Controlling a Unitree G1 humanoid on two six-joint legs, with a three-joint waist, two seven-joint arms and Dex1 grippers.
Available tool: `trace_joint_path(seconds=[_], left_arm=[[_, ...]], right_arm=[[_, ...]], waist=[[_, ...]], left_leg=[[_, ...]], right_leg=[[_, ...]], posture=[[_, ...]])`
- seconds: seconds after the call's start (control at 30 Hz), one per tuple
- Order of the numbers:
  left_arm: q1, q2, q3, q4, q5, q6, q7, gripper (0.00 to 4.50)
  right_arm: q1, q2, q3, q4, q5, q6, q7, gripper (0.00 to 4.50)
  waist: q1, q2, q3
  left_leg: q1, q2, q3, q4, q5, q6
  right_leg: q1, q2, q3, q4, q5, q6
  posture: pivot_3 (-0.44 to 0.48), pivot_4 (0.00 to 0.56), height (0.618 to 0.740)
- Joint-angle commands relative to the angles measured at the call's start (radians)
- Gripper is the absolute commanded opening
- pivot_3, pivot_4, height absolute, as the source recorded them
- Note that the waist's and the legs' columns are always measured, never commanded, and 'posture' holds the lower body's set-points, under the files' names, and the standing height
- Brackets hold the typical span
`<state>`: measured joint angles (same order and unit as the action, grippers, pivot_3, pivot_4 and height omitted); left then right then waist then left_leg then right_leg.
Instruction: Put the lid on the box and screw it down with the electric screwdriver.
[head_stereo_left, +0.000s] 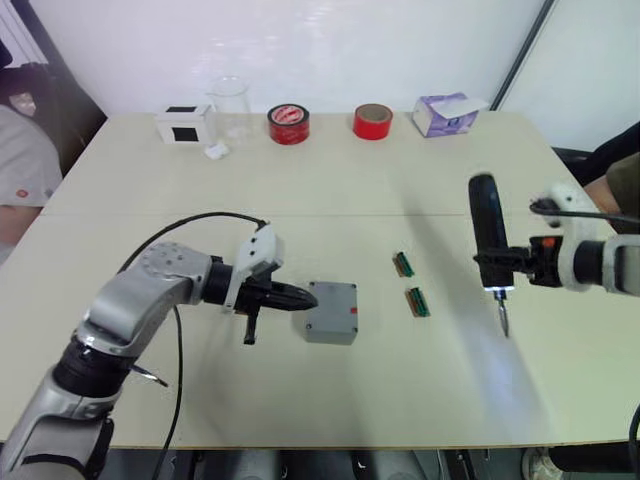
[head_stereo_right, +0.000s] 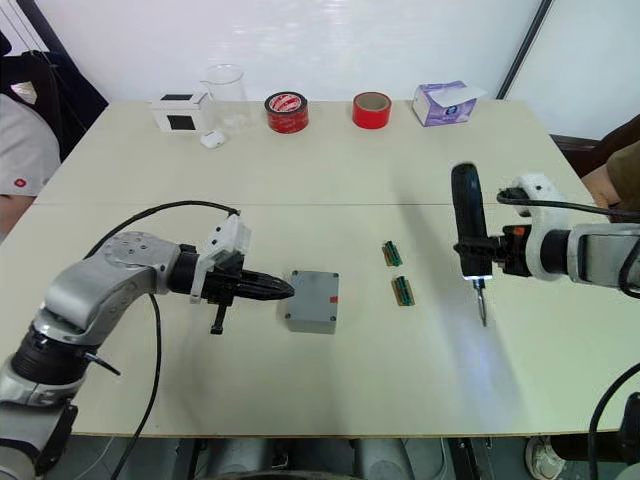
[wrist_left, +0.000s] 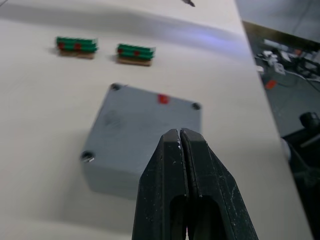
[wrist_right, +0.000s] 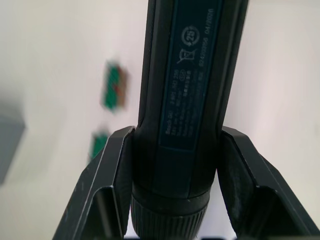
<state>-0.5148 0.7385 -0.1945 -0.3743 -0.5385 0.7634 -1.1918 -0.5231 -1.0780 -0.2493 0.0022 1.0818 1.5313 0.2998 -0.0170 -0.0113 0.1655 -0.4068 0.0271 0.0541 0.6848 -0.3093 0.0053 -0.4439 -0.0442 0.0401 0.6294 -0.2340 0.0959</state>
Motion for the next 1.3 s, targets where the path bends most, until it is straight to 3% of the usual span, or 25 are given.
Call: trace_joint_path(seconds=[0.03,0.47,0.53,0.57,0.7,0.8,0.9,1.0,1.13,1.3], left_arm=[[-0.003,0.008,0.011,-0.047,-0.021,-0.003,0.004,0.00],[0.058,-0.018,0.017,-0.069,0.003,-0.029,0.107,0.00],[0.055,-0.010,0.023,-0.063,0.002,-0.032,0.109,0.00],[0.052,-0.004,0.029,-0.055,0.002,-0.035,0.107,0.00],[0.038,0.018,0.059,-0.016,-0.008,-0.034,0.097,0.00],[0.041,0.031,0.116,0.023,-0.029,-0.012,0.110,0.00],[0.091,0.076,0.193,0.035,-0.057,0.019,0.113,0.00],[0.183,0.138,0.241,-0.003,-0.087,0.054,0.099,0.00],[0.344,0.232,0.314,-0.089,-0.147,0.108,0.062,0.00],[0.505,0.264,0.403,-0.201,-0.267,0.197,0.075,0.00]], right_arm=[[0.005,-0.083,0.097,-0.006,-0.089,-0.026,0.111,1.82],[-0.072,0.003,0.153,0.155,-0.243,0.061,0.188,1.82],[-0.068,0.003,0.166,0.151,-0.267,0.049,0.200,2.83],[-0.067,0.003,0.172,0.149,-0.278,0.044,0.207,2.99],[-0.063,0.001,0.179,0.135,-0.319,0.003,0.235,4.44],[-0.080,-0.022,0.144,0.088,-0.339,-0.083,0.281,4.48],[-0.077,-0.050,0.038,-0.069,-0.292,-0.156,0.348,4.48],[0.029,-0.027,-0.106,-0.287,-0.210,-0.211,0.422,4.48],[0.323,-0.029,-0.181,-0.638,-0.155,-0.270,0.515,4.48],[0.611,0.032,-0.176,-0.783,-0.190,-0.339,0.499,4.48]], waist=[[0.002,0.001,0.000],[0.004,0.001,0.001],[0.007,0.001,0.001],[0.007,0.001,0.001],[0.005,0.001,0.001],[0.003,0.001,0.001],[-0.001,0.002,0.001],[0.001,0.001,0.001],[0.011,-0.002,0.000],[0.009,-0.005,-0.001]], left_leg=[[0.000,0.000,0.000,0.000,0.000,0.000],[0.000,-0.001,0.001,0.000,0.000,0.000],[0.000,-0.001,0.001,0.000,0.000,0.000],[0.000,-0.001,0.001,0.000,0.000,0.000],[0.000,-0.001,0.001,0.001,0.000,0.000],[0.000,-0.001,0.001,0.001,0.000,0.000],[0.000,-0.001,0.001,0.001,0.000,0.000],[0.000,0.001,0.001,0.000,0.000,0.000],[0.000,0.004,-0.003,-0.001,0.000,0.000],[0.003,0.001,-0.001,0.001,0.000,-0.001]], right_leg=[[0.000,0.000,0.000,0.000,0.000,0.000],[0.000,0.000,0.001,0.000,0.000,0.000],[0.000,0.000,0.001,0.000,0.000,0.000],[0.000,-0.001,0.001,0.000,0.000,0.000],[0.000,-0.001,0.001,0.000,0.000,0.000],[0.000,-0.001,0.001,0.000,0.000,0.000],[0.000,-0.001,0.001,0.000,0.000,0.001],[-0.001,0.001,0.001,0.000,0.000,0.001],[0.001,0.001,-0.003,-0.001,-0.001,0.001],[0.006,-0.004,-0.003,-0.001,-0.003,-0.002]], posture=[[0.000,0.150,0.740],[0.000,0.150,0.740],[0.000,0.150,0.740],[0.000,0.150,0.740],[0.000,0.150,0.740],[0.000,0.150,0.740],[0.000,0.150,0.740],[0.000,0.150,0.740],[0.000,0.150,0.740],[0.000,0.150,0.740]])
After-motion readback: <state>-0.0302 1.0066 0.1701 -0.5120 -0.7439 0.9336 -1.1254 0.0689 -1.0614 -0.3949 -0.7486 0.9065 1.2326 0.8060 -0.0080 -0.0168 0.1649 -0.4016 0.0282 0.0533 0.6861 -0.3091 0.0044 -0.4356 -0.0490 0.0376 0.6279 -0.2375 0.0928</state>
